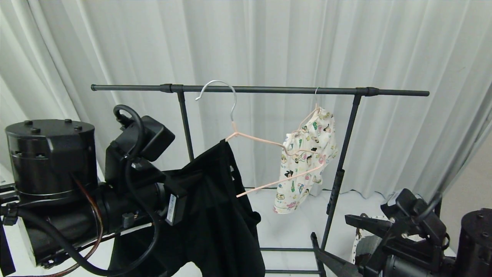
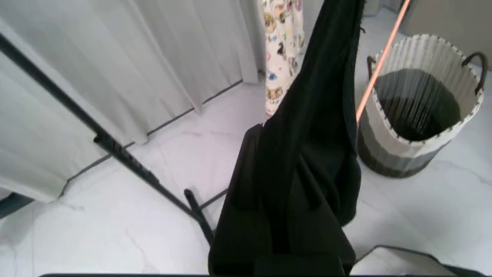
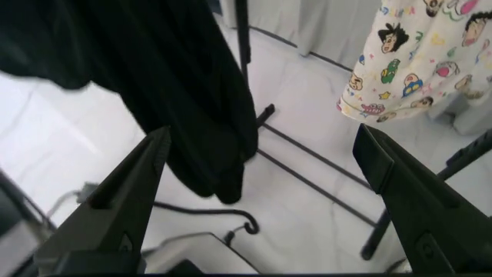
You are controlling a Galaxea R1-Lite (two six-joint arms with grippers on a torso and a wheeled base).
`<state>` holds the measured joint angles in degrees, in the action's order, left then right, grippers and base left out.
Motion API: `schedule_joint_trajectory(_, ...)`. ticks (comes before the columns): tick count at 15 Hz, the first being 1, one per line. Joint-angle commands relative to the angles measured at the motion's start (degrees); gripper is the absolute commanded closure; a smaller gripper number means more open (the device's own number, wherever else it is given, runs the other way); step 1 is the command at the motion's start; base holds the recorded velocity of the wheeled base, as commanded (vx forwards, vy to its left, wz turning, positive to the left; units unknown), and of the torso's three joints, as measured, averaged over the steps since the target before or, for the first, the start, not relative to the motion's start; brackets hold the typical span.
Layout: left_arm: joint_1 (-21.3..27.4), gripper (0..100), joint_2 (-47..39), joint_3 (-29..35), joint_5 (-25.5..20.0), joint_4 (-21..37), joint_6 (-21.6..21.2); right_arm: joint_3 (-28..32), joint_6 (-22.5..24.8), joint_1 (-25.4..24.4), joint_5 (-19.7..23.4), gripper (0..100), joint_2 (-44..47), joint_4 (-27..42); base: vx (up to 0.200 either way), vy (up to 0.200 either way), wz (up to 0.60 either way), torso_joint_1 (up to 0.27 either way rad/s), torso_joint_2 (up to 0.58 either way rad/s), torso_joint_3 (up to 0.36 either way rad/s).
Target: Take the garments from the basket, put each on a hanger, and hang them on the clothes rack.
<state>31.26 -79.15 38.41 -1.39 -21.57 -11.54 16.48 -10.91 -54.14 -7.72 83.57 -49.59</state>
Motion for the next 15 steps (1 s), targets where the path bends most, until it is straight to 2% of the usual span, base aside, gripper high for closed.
schedule_joint_trajectory(1, 1.09, 100, -3.11, 2.46, 1.04, -0.14, 0.21, 3.47, -2.98, -0.09, -1.78, 0, 4.85, -0.07, 0.000, 0.000, 0.00, 0.000, 0.00, 0.000)
schedule_joint_trajectory(3, 2.23, 100, -4.43, 4.04, 1.83, -0.23, 1.26, 6.19, -5.44, -0.44, -3.36, 0, 7.66, -0.24, 0.000, 0.000, 0.00, 0.000, 0.00, 0.000)
schedule_joint_trajectory(4, 3.81, 100, -5.49, 5.53, 3.06, -0.23, 2.67, 9.62, -6.49, -1.32, -4.24, 0, 10.74, -0.24, 0.000, 0.000, 0.00, 0.000, 0.00, 0.000)
schedule_joint_trajectory(8, 6.10, 100, -6.36, 6.94, 5.43, -1.73, 4.60, 16.13, -7.99, -1.41, -5.55, 0, 17.77, -0.24, 0.000, 0.000, 0.00, 0.000, 0.00, 0.000)
schedule_joint_trajectory(11, 6.27, 100, -6.10, 7.03, 5.43, -1.81, 4.60, 16.48, -8.95, -1.23, -7.93, 0, 20.50, -0.24, 0.000, 0.000, 0.00, 0.000, 0.00, 0.000)
schedule_joint_trajectory(15, 6.89, 100, -6.01, 7.03, 5.43, -1.81, 4.60, 16.57, -8.95, 0.44, -7.93, 0, 21.64, -0.24, 0.000, 0.000, 0.00, 0.000, 0.00, 0.000)
